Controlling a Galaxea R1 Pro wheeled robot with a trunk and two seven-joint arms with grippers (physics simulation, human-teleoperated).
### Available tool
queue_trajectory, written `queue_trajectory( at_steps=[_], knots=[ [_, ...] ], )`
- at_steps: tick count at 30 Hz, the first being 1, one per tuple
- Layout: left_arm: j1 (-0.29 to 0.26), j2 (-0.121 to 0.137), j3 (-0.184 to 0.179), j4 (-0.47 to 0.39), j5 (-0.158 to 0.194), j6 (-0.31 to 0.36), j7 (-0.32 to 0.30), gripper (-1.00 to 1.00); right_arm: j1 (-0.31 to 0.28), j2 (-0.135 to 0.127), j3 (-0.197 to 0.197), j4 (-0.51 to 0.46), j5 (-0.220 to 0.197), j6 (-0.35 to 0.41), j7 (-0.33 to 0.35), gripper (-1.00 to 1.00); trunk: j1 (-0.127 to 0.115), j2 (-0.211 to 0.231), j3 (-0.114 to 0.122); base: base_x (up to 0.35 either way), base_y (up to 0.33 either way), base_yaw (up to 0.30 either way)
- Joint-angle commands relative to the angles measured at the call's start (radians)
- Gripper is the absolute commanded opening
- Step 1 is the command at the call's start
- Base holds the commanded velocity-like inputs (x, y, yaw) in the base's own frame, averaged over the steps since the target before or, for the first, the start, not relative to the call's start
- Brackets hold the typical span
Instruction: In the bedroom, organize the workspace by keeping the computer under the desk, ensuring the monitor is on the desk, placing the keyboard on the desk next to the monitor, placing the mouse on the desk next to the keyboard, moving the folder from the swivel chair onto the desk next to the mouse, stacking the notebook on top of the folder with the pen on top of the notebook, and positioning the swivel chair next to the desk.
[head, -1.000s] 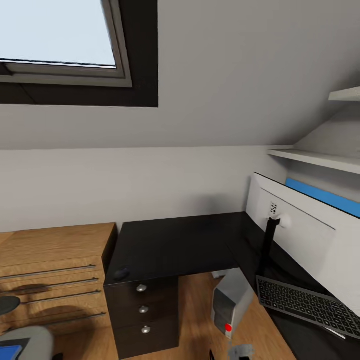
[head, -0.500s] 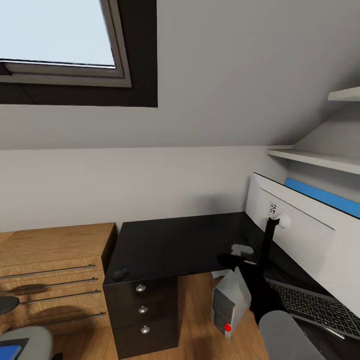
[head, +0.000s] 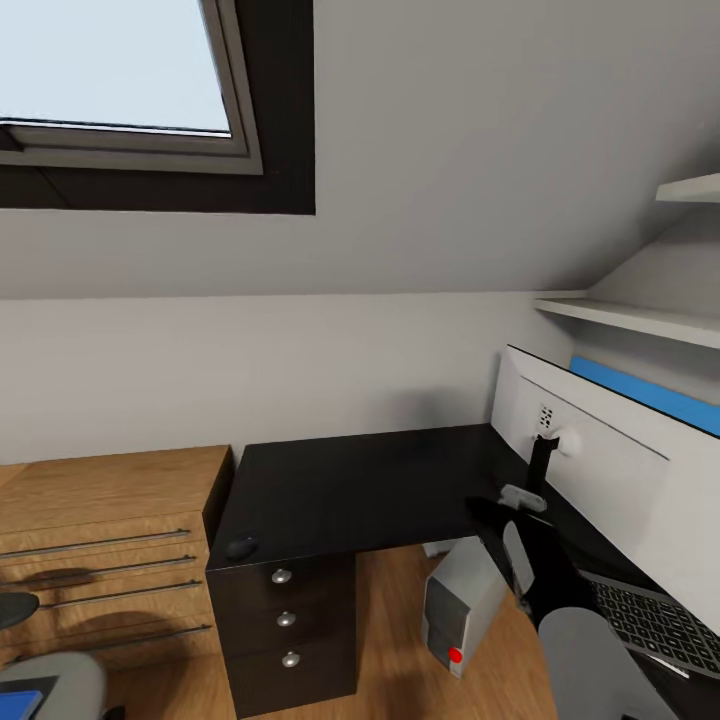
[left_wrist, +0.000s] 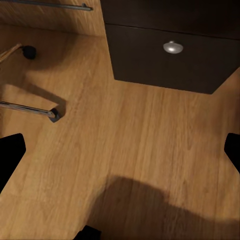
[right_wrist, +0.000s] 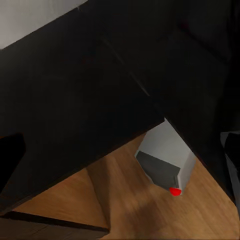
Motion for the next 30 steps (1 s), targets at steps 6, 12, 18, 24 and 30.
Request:
queue_trajectory(
  at_steps=[6, 12, 18, 24, 30],
  knots=[
    [-0.001, 0.001, -0.005, 0.001, 0.008, -0.002, 0.007, 1.00, 0.000, -0.008, -0.012, -0.016, 0.012, 0.001, 0.009, 1.00, 0.000, -0.001, -0.002, 0.000, 0.000, 0.000],
    [-0.001, 0.001, -0.004, 0.001, 0.009, -0.002, 0.007, 1.00, 0.002, -0.031, -0.012, -0.010, 0.148, -0.002, 0.008, 1.00, 0.000, -0.001, -0.002, 0.000, 0.000, 0.000],
    [-0.001, 0.001, -0.004, 0.001, 0.009, -0.002, 0.007, 1.00, 0.002, -0.035, -0.011, 0.048, 0.197, -0.022, 0.004, 1.00, 0.000, -0.001, -0.002, 0.000, 0.000, 0.000],
    [-0.001, 0.001, -0.004, 0.001, 0.010, -0.025, 0.007, 1.00, -0.005, -0.089, -0.015, 0.171, 0.198, -0.027, -0.007, 1.00, 0.000, -0.001, -0.002, 0.000, 0.000, 0.000],
    [-0.001, 0.001, -0.006, -0.006, 0.011, -0.121, 0.002, 1.00, -0.055, -0.157, -0.018, 0.300, 0.196, -0.055, -0.009, 1.00, 0.000, -0.001, -0.002, 0.000, 0.000, 0.000]
  ],
)
